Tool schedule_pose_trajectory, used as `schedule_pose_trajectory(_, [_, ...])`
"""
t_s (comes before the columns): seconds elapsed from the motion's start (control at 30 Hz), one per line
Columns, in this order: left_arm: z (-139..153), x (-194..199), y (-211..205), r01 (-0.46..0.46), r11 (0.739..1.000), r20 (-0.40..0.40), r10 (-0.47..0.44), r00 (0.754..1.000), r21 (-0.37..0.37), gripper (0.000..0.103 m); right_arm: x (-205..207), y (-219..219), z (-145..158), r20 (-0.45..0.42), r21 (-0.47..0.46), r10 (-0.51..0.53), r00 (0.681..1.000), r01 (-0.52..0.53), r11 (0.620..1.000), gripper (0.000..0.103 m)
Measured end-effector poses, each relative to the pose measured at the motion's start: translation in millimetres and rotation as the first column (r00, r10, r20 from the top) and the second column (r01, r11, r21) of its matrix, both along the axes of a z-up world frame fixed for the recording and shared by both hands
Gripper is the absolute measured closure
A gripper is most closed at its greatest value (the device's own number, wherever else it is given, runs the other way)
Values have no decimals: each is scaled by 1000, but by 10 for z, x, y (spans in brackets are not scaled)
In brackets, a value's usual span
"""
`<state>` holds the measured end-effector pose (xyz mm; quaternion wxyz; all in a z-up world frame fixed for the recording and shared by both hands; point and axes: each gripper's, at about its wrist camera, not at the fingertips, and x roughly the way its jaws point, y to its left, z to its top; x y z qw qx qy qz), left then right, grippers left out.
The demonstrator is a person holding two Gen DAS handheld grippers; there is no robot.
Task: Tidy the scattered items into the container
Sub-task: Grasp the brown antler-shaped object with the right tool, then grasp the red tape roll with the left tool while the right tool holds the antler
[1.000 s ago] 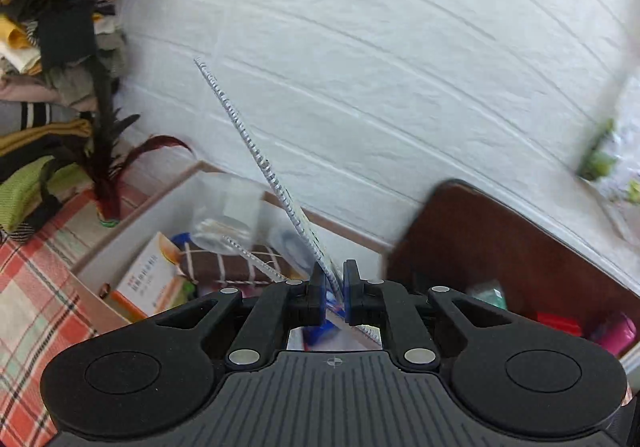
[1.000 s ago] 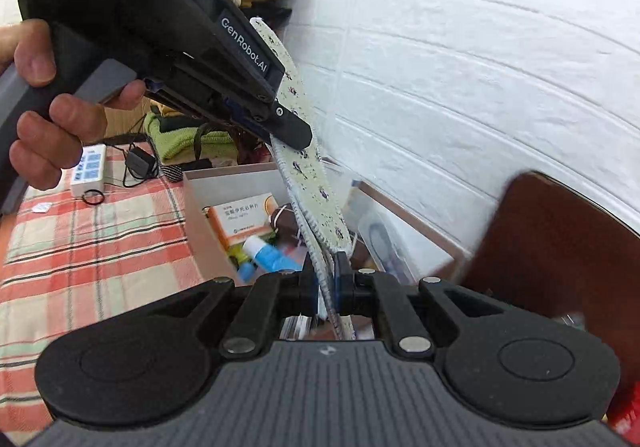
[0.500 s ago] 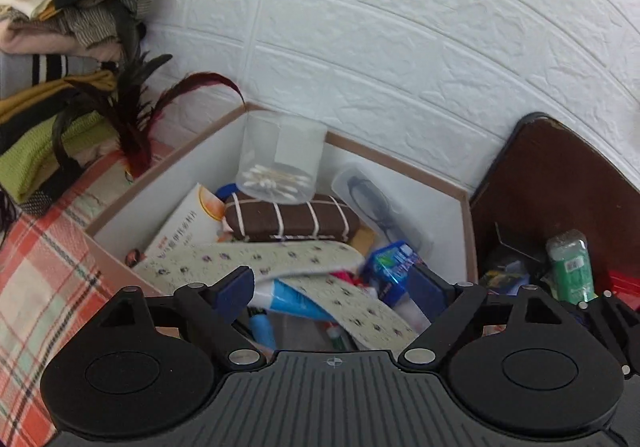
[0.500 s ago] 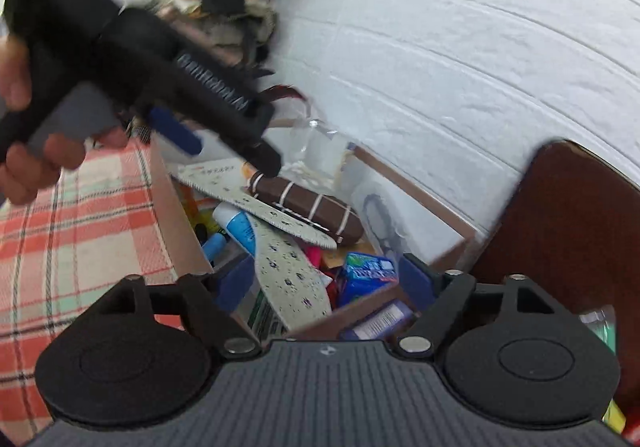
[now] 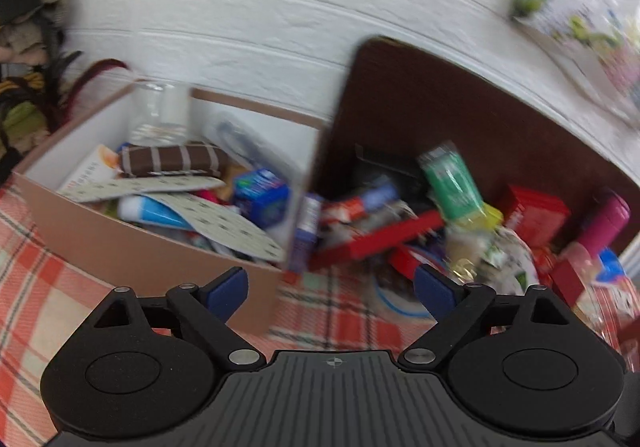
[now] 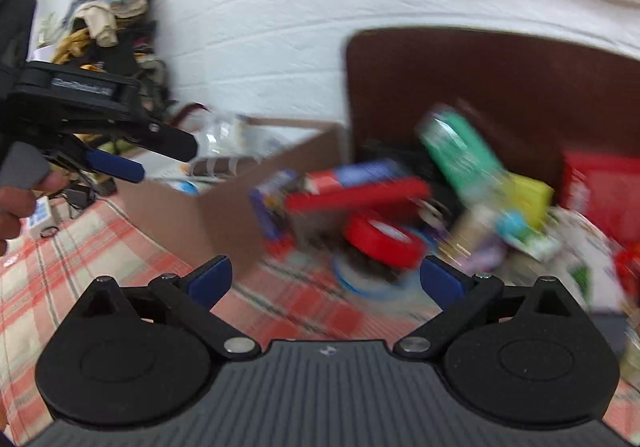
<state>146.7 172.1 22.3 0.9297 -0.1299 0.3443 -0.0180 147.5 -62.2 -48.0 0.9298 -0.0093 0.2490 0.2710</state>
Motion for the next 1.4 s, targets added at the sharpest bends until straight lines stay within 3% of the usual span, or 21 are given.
schedule_pose_trajectory(0.27, [-248, 337, -476, 68, 996, -51, -65, 997, 63, 12, 15, -356, -137, -1, -2, -61, 998, 61, 998, 3])
schedule_pose_trajectory(0.5, [-371, 741, -519, 130, 983, -73, -121, 990, 130, 23, 331, -192, -160, 39, -14, 2, 999, -2, 1000, 8])
schedule_pose_trajectory(0.63, [-468, 935, -535, 167, 967, -87, -153, 984, 192, 31, 536, -11, -229, 47, -66, 74, 996, -70, 995, 19])
schedule_pose_trajectory(0.83, [-589, 1142, -469, 164, 960, -92, -146, 985, 226, 35, 780, 228, -374, 35, -137, 130, 991, -125, 983, 31])
schedule_pose_trajectory(1.03, [-651, 1269, -550, 146, 940, -67, -131, 989, 308, 36, 919, 343, -474, 39, -182, 112, 993, -103, 978, 31])
schedule_pose_trajectory(1.1, [-664, 1219, -542, 148, 946, -77, -131, 988, 287, 50, 944, 368, -490, 46, -197, 101, 994, -90, 976, 38])
schedule_pose_trajectory(1.17, [-674, 1142, -527, 154, 955, -90, -135, 987, 253, 83, 919, 365, -467, 57, -207, 88, 994, -74, 976, 49])
schedule_pose_trajectory(1.2, [-679, 1103, -519, 157, 959, -96, -137, 986, 236, 86, 893, 348, -446, 62, -204, 92, 994, -78, 976, 51])
schedule_pose_trajectory(1.23, [-684, 1064, -512, 159, 963, -103, -139, 985, 219, 99, 856, 329, -419, 68, -199, 99, 993, -84, 976, 57])
schedule_pose_trajectory(1.27, [-689, 1026, -504, 162, 966, -109, -142, 984, 201, 103, 811, 308, -386, 76, -195, 106, 991, -90, 977, 65])
schedule_pose_trajectory(1.33, [-699, 948, -489, 166, 972, -122, -147, 982, 166, 103, 723, 283, -316, 74, -184, 121, 990, -105, 977, 67])
schedule_pose_trajectory(1.4, [-710, 871, -474, 170, 977, -134, -152, 979, 131, 103, 599, 263, -265, 68, -174, 144, 987, -131, 976, 91])
